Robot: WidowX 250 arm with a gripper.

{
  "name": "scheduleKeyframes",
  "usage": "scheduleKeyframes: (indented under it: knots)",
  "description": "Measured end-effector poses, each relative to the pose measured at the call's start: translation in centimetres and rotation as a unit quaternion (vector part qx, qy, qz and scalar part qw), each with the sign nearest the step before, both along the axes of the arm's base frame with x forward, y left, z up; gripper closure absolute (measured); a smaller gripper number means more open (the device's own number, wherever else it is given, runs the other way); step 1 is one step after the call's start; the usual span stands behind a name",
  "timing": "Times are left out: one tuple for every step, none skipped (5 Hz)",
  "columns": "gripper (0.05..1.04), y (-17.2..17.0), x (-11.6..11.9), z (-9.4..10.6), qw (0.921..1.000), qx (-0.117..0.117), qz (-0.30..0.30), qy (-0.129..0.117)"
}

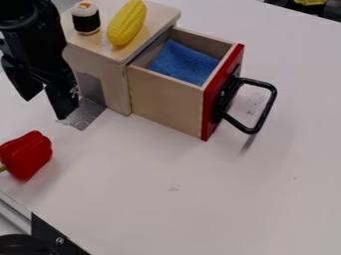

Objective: Move the yellow corn off the top of the drawer to the right of the red pepper

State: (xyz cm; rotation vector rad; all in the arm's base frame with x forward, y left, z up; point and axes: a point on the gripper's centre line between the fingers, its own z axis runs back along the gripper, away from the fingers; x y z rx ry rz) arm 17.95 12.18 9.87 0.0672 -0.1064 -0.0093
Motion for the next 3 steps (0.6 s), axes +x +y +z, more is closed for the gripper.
scheduleKeyframes:
  knots:
    - [0.083, -0.2, -0.3, -0.4, 1.0, -0.006, 0.0, 0.008]
    - [0.083, 0.2, 1.4, -0.3, 0.9997, -0.019, 0.013, 0.012]
    - [0.083, 0.7, 4.2, 0.6, 0.9996, -0.019, 0.02, 0.009]
